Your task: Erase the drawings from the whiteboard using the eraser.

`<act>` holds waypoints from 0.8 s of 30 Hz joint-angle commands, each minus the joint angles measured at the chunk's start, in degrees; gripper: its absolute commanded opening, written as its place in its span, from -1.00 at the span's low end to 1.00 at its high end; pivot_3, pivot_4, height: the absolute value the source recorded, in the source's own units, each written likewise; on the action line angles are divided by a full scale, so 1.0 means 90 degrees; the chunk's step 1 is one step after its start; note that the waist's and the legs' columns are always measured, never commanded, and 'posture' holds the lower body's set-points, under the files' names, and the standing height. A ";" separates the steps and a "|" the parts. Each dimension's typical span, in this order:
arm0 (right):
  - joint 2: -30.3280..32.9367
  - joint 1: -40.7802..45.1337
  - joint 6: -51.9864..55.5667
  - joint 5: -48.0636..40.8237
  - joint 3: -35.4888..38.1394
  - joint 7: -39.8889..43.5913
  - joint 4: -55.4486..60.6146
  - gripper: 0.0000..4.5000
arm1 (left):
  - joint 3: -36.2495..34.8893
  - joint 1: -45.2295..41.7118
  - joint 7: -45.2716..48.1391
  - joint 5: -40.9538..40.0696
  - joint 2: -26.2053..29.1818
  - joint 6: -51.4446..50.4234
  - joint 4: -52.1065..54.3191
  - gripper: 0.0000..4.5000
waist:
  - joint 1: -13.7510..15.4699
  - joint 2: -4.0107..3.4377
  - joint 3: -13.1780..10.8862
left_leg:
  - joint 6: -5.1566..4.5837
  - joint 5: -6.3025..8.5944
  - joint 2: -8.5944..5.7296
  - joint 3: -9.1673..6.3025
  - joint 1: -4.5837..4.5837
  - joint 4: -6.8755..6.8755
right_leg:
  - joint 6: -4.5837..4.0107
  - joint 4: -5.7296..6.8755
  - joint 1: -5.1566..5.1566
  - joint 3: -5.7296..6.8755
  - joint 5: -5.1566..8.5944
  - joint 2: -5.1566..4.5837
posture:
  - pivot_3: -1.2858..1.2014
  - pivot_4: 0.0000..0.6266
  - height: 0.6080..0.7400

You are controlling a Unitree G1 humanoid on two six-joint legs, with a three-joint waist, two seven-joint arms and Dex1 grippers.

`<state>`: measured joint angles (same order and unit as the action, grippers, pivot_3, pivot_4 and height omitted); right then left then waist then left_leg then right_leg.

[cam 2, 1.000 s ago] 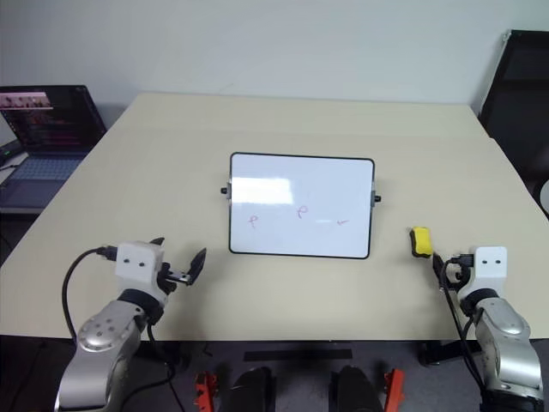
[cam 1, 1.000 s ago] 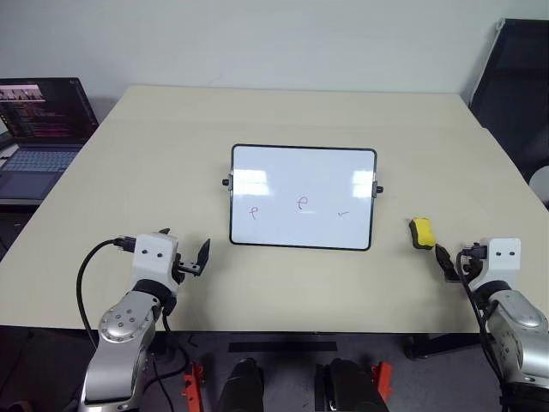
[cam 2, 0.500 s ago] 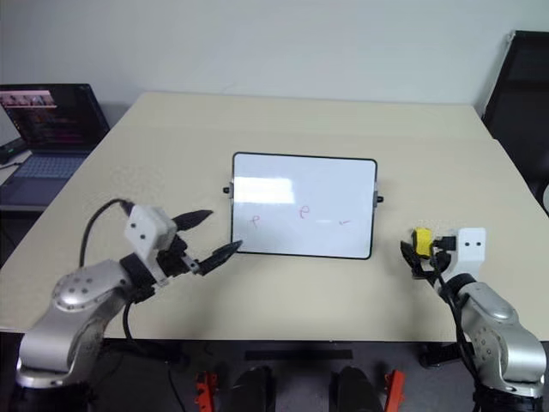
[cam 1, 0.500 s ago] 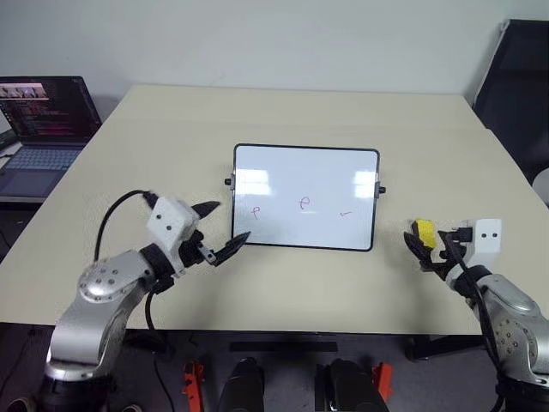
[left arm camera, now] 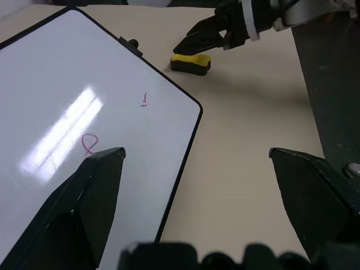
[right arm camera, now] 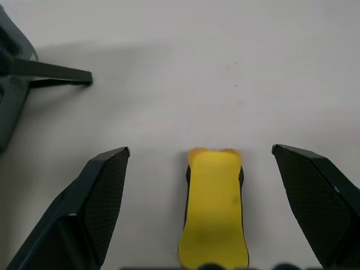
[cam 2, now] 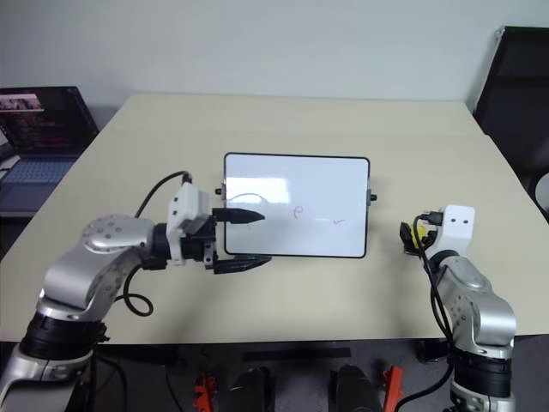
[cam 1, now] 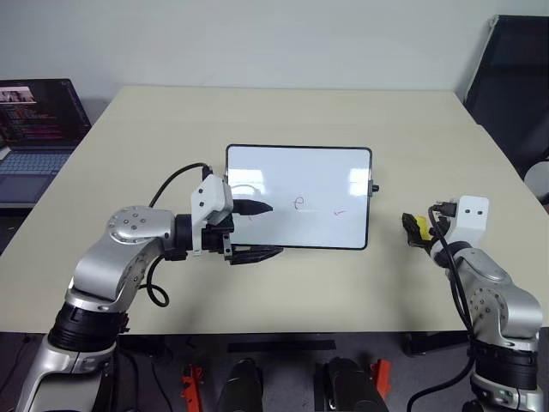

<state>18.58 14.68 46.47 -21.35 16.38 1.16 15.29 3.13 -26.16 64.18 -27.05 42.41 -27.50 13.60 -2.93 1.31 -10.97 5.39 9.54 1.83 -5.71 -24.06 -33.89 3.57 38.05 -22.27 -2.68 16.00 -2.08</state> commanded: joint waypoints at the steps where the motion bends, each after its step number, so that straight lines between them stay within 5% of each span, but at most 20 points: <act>1: -0.0010 0.0227 -0.0421 0.0267 -0.0068 -0.0012 -0.0346 0.98 | 0.0022 -0.0183 0.0049 0.0054 0.0003 0.0111 0.0010 1.00 | -0.0003 0.0000 0.0000 | 0.0000 0.0000 0.0000 -0.0001 -0.0001 0.0002 | 0.0003 0.0001 -0.0001 0.0002 -0.0001 0.0000 | 0.03 -0.52 1.00; 10: -0.0099 0.0433 -0.0830 0.0573 -0.0147 0.0034 -0.1091 0.98 | -0.0060 -0.0143 0.0035 0.0083 0.0109 0.0074 0.0082 1.00 | -0.0022 -0.0001 -0.0001 | -0.0001 0.0000 0.0000 -0.0003 0.0001 0.0005 | 0.0007 0.0007 -0.0002 0.0002 -0.0002 0.0000 | 0.03 -0.52 1.00; 14: -0.0112 0.0480 -0.0894 0.0598 -0.0117 0.0023 -0.1265 0.57 | -0.0108 -0.0087 0.0042 0.0070 0.0164 0.0081 0.0092 1.00 | -0.0023 -0.0002 -0.0001 | -0.0001 0.0000 0.0000 -0.0003 0.0001 0.0004 | 0.0007 0.0007 -0.0002 0.0002 -0.0002 0.0000 | 0.03 -0.52 1.00; 20: -0.0114 0.0536 -0.0932 0.0558 -0.0112 0.0074 -0.1380 -0.39 | -0.0132 0.0026 0.0011 0.0101 0.0214 0.0142 0.0067 1.00 | -0.0025 -0.0002 -0.0001 | -0.0001 0.0000 0.0000 -0.0003 0.0002 0.0004 | 0.0007 0.0007 -0.0002 0.0001 -0.0002 0.0000 | 0.03 -0.52 1.00; 24: -0.0090 0.0500 -0.0913 0.0522 -0.0183 0.0191 -0.1185 -0.45 | -0.0257 0.0230 -0.0086 0.0127 0.0292 0.0102 0.0074 1.00 | -0.0026 -0.0002 -0.0001 | -0.0001 0.0000 0.0000 -0.0003 0.0001 0.0004 | 0.0007 0.0007 -0.0002 0.0002 -0.0003 0.0000 | 0.03 -0.52 1.00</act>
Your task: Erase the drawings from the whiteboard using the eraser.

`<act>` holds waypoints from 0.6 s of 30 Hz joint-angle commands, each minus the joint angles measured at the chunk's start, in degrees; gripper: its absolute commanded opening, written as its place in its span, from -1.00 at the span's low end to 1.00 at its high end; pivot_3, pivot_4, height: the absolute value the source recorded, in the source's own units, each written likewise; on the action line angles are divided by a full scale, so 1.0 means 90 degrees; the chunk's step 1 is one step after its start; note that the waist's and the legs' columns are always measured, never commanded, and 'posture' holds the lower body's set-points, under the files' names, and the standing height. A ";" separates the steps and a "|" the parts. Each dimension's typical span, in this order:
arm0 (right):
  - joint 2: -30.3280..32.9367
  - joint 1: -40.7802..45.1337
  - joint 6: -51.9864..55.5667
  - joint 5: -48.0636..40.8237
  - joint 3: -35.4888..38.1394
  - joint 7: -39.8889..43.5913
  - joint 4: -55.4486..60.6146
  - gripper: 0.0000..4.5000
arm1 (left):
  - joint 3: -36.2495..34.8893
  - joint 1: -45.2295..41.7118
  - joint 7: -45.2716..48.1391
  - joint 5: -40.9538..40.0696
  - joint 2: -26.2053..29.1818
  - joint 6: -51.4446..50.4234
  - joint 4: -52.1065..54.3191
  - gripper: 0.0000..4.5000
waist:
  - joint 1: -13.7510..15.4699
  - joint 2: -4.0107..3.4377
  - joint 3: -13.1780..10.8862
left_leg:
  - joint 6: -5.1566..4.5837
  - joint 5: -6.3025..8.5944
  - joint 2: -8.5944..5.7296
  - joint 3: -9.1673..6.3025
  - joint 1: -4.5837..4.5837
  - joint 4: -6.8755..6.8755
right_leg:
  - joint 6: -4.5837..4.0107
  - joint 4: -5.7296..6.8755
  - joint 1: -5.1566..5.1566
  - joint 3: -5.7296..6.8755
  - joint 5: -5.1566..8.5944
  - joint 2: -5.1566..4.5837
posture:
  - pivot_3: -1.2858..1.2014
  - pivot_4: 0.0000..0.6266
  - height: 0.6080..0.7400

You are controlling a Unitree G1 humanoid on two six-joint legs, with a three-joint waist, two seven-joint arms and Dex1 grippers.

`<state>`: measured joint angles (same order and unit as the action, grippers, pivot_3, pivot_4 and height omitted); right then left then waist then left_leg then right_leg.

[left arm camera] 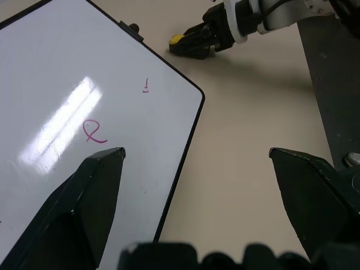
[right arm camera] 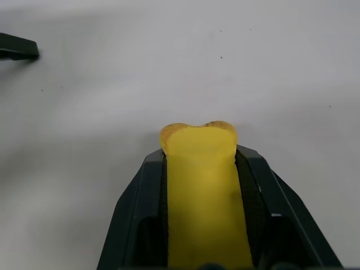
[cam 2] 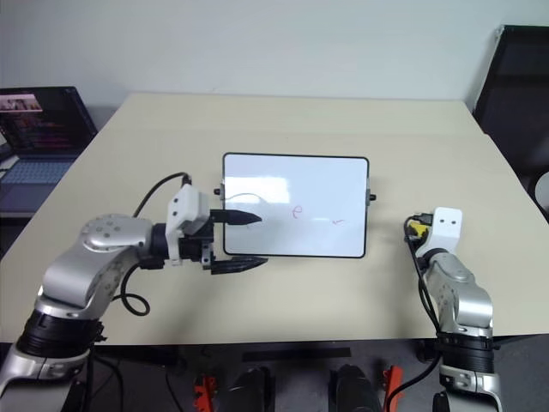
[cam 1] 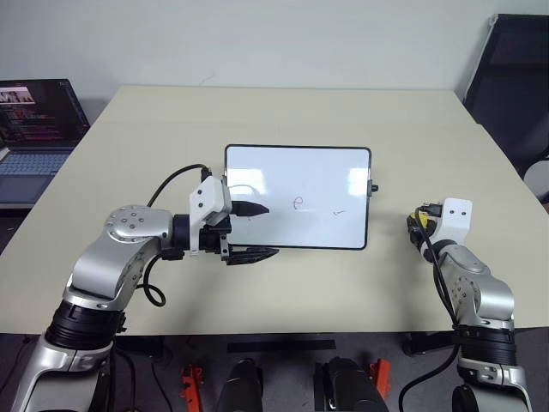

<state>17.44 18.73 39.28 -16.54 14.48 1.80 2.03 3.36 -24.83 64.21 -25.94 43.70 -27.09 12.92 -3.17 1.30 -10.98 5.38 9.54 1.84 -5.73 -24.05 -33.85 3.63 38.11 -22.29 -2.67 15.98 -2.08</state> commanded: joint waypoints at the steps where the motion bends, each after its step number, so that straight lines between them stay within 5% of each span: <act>1: 0.0059 -0.0016 -0.0093 -0.0034 0.0004 0.0187 0.0448 -0.45 | -0.0357 0.0169 -0.0172 -0.0004 0.0166 -0.0016 0.0173 1.00 | 0.0000 0.0000 0.0000 | 0.0000 0.0000 0.0000 0.0000 0.0000 0.0000 | 0.0000 0.0000 0.0000 0.0000 0.0000 0.0000 | 0.03 -0.52 1.00; 10: 0.0585 -0.0958 0.0302 -0.0111 -0.1030 0.1171 0.3031 -0.45 | -0.0737 0.1256 -0.1012 0.0072 0.0294 -0.0485 0.0789 1.00 | 0.0010 -0.0004 -0.0003 | 0.0000 0.0001 0.0001 -0.0005 0.0000 0.0005 | -0.0009 0.0001 -0.0002 0.0002 0.0009 -0.0001 | 0.03 -0.52 1.00; 18: 0.0956 -0.0270 0.0109 0.0911 -0.2648 0.1380 0.3021 -0.45 | -0.0588 0.1109 -0.0986 0.0135 0.0210 -0.0255 0.0468 1.00 | 0.0020 -0.0003 -0.0002 | -0.0005 -0.0004 0.0002 -0.0001 0.0010 -0.0006 | -0.0035 0.0000 0.0004 -0.0001 0.0013 -0.0002 | 0.03 -0.52 1.00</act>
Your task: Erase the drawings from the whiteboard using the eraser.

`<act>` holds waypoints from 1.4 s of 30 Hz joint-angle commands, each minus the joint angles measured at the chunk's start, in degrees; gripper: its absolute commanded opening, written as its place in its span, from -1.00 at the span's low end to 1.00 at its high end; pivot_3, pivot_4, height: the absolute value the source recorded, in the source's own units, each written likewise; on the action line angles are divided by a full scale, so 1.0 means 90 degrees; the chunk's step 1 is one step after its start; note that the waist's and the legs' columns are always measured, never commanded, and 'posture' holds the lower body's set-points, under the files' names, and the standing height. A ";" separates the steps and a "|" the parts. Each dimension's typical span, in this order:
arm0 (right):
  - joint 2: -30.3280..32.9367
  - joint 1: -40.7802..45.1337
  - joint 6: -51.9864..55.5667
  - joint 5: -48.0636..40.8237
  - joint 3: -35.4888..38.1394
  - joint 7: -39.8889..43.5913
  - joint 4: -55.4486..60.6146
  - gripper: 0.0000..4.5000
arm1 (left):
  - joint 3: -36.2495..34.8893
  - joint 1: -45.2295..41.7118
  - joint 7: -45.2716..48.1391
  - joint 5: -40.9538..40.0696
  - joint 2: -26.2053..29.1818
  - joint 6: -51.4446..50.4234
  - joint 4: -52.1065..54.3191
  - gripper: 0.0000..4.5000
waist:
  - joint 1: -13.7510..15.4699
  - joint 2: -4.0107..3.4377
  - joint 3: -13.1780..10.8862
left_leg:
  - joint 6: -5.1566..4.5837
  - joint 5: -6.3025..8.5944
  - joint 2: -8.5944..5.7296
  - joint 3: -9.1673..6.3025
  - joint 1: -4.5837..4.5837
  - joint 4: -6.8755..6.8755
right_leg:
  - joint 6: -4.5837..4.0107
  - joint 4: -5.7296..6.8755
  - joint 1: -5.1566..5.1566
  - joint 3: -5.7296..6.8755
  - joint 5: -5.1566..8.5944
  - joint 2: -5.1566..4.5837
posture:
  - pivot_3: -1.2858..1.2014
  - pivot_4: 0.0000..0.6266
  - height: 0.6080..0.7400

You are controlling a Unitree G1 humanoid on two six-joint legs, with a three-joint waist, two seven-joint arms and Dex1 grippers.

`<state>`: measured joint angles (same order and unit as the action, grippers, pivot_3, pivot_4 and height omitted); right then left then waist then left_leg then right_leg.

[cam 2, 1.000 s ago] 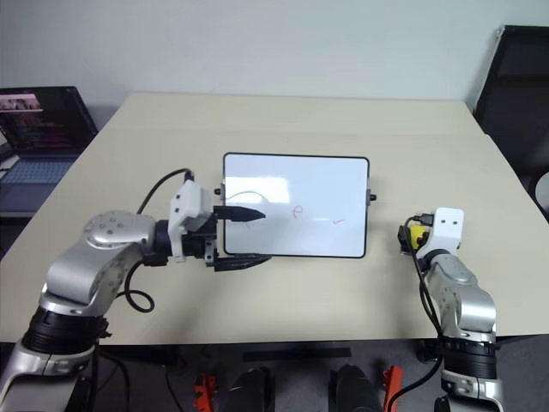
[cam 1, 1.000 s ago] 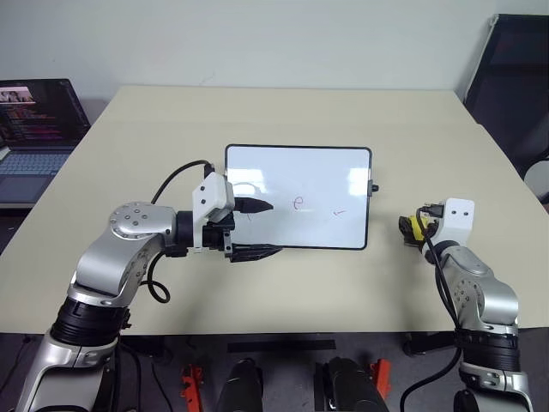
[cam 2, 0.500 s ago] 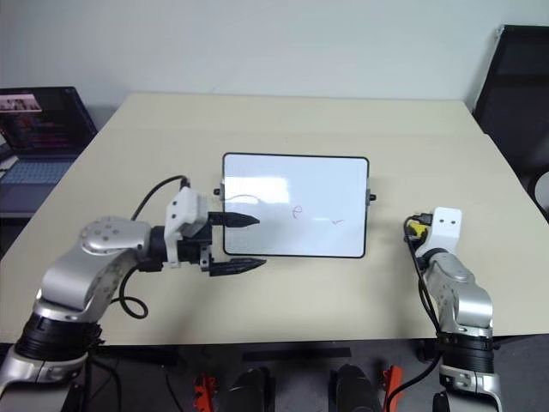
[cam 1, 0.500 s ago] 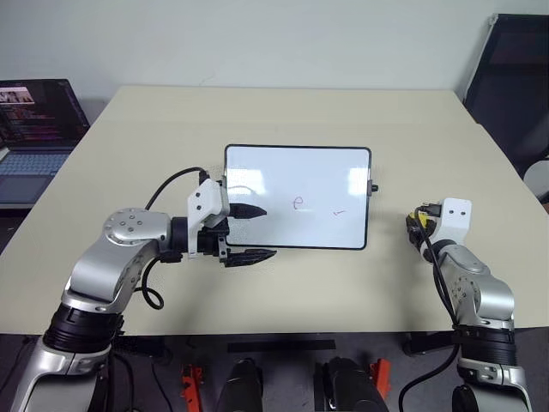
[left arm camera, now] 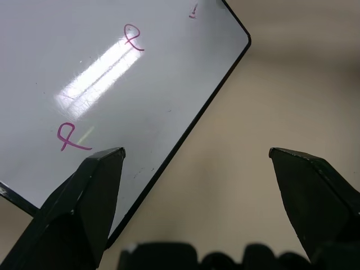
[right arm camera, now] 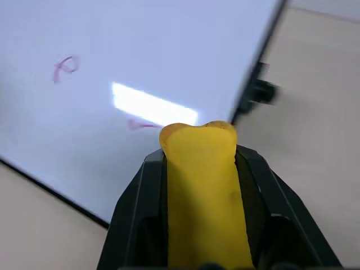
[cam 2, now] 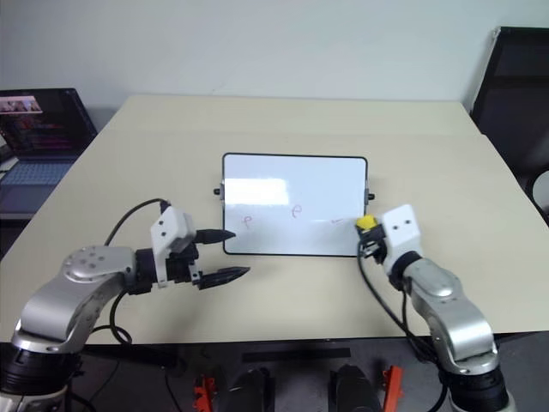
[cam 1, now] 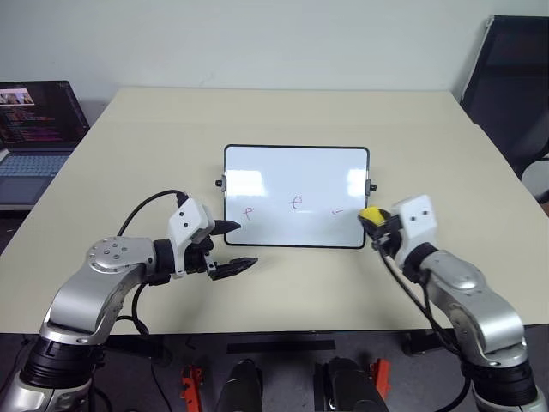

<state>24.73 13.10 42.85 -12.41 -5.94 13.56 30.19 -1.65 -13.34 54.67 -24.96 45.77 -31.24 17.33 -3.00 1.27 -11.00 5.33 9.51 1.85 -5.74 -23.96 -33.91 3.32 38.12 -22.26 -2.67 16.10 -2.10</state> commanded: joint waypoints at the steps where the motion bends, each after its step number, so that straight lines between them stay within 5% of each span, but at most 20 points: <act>1: 0.0199 0.0486 -0.0424 0.0658 -0.0573 0.0118 -0.0287 -0.45 | -0.0017 -0.0174 0.0109 0.0037 -0.0024 0.0261 -0.0078 1.00 | 0.0002 0.0000 0.0000 | 0.0000 0.0000 0.0000 0.0000 -0.0001 0.0000 | 0.0000 0.0000 0.0000 0.0001 0.0000 0.0000 | 0.03 -0.52 1.00; 14: 0.0344 0.1164 -0.0790 0.1818 -0.1443 0.0816 -0.1471 -0.45 | 0.0058 -0.0087 0.0218 0.0127 -0.0067 0.0452 -0.0056 1.00 | -0.0003 0.0002 0.0001 | 0.0000 0.0000 0.0000 -0.0003 -0.0009 0.0005 | 0.0020 -0.0001 -0.0005 0.0007 -0.0009 0.0001 | 0.03 -0.52 1.00; 24: 0.0129 0.1093 -0.0350 0.1925 -0.0863 0.0562 -0.1653 -0.45 | 0.0073 -0.0205 0.0133 0.0045 -0.0051 0.0177 0.0174 1.00 | 0.0001 0.0009 0.0005 | -0.0004 -0.0004 0.0000 -0.0003 -0.0001 -0.0005 | 0.0011 0.0003 0.0005 0.0005 -0.0009 0.0001 | 0.03 -0.52 1.00; 34: 0.0200 0.0944 0.0509 0.1462 -0.1132 0.1474 -0.1217 -0.45 | 0.0095 -0.0378 -0.0020 -0.0027 -0.0086 -0.0194 0.0418 1.00 | 0.0019 0.0020 0.0012 | -0.0015 -0.0011 -0.0001 -0.0005 0.0007 -0.0007 | 0.0009 0.0002 0.0013 0.0005 -0.0016 0.0000 | 0.03 -0.52 1.00; 42: -0.0141 0.1271 -0.0080 0.1825 -0.0720 0.0692 -0.1654 -0.45 | 0.0079 -0.0349 -0.0115 -0.0071 -0.0093 -0.0339 0.0545 1.00 | -0.0013 0.0020 0.0012 | -0.0019 -0.0014 -0.0001 -0.0004 0.0008 -0.0007 | 0.0006 0.0005 0.0009 0.0004 -0.0021 0.0000 | 0.03 -0.52 1.00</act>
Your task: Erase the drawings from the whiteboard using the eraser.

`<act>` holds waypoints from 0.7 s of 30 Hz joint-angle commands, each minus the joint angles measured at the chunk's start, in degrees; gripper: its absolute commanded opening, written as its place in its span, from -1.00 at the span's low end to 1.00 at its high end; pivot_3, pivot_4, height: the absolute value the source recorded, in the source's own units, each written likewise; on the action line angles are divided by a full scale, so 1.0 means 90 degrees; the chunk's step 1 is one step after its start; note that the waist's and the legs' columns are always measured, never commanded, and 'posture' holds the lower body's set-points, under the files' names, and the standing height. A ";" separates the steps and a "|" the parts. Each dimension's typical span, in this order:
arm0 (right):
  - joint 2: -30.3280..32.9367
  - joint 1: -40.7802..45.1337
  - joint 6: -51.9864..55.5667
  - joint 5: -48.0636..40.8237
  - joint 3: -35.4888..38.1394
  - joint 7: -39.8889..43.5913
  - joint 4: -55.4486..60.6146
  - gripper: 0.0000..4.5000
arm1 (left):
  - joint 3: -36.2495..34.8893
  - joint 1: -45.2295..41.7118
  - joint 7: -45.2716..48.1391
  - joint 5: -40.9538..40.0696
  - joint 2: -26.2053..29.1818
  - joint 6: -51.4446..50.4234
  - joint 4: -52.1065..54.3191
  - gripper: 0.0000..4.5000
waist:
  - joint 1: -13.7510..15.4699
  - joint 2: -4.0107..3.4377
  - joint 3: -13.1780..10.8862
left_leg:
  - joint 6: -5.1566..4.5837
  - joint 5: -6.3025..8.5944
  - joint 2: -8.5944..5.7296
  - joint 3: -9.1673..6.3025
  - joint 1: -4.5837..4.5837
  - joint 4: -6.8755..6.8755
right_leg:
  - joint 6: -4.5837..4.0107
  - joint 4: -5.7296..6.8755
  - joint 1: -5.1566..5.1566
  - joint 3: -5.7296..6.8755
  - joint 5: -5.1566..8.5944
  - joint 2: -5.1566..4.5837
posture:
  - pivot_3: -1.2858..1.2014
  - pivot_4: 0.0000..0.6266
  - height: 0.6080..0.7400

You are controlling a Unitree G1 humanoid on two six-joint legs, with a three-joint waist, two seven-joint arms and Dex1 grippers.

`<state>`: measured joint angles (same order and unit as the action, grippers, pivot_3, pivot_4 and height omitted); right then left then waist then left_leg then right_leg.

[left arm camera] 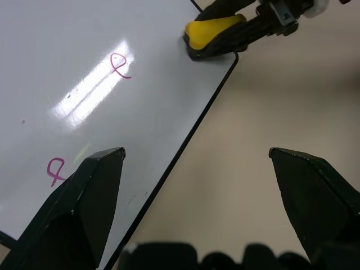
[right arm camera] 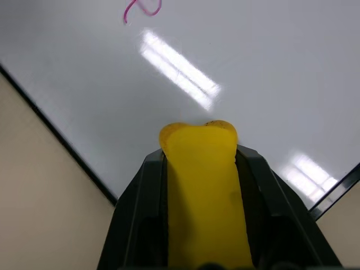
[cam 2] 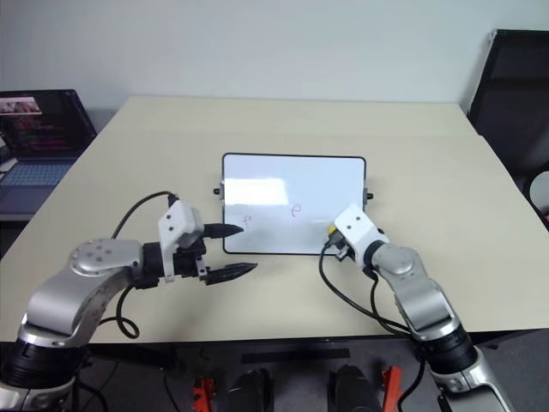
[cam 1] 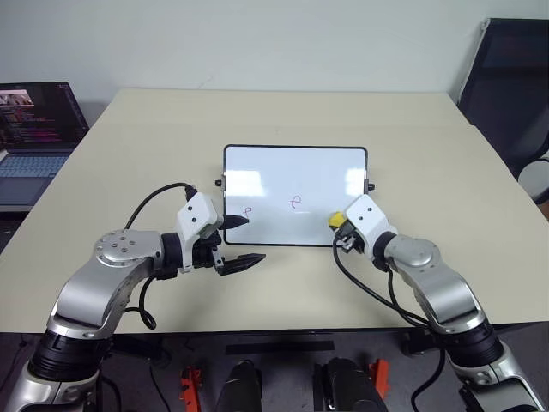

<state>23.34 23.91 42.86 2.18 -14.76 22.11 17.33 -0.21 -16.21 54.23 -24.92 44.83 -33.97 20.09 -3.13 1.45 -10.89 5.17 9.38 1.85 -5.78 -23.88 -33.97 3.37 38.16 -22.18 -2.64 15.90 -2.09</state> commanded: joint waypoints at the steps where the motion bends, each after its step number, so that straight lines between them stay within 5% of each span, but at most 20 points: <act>1: 0.0030 0.0063 -0.0104 0.0198 0.0263 -0.0244 -0.0247 -0.45 | -0.0091 -0.0010 -0.0086 -0.0081 0.0006 -0.0053 0.0260 1.00 | 0.0001 0.0000 0.0000 | -0.0001 -0.0001 0.0000 0.0000 0.0000 0.0000 | 0.0000 0.0000 0.0000 0.0000 0.0000 0.0000 | 0.03 -0.52 1.00; 14: 0.0018 -0.0873 -0.0408 -0.1355 0.0982 0.0897 0.1303 -0.45 | -0.0938 0.1248 -0.0897 -0.0210 -0.0045 -0.0317 0.0828 1.00 | 0.0001 -0.0005 -0.0005 | 0.0004 0.0004 0.0001 0.0001 -0.0018 0.0017 | 0.0006 -0.0009 -0.0014 0.0000 0.0007 -0.0002 | 0.03 -0.52 1.00; 21: 0.0122 -0.0700 -0.0281 -0.1324 0.0360 0.1037 0.1354 -0.45 | -0.1325 0.1454 -0.1427 -0.0025 -0.0233 -0.0080 0.0619 1.00 | 0.0023 -0.0005 -0.0005 | 0.0004 0.0003 0.0001 0.0000 -0.0013 0.0011 | -0.0003 -0.0008 -0.0012 0.0003 0.0010 -0.0003 | 0.03 -0.52 1.00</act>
<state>24.53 16.61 41.57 -10.18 -10.66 31.57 28.48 -10.01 -2.97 42.12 -25.54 42.91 -36.43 24.91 -2.92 1.41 -10.93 5.20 9.41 1.85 -5.78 -23.99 -33.88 3.35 38.08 -22.29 -2.62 15.99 -2.12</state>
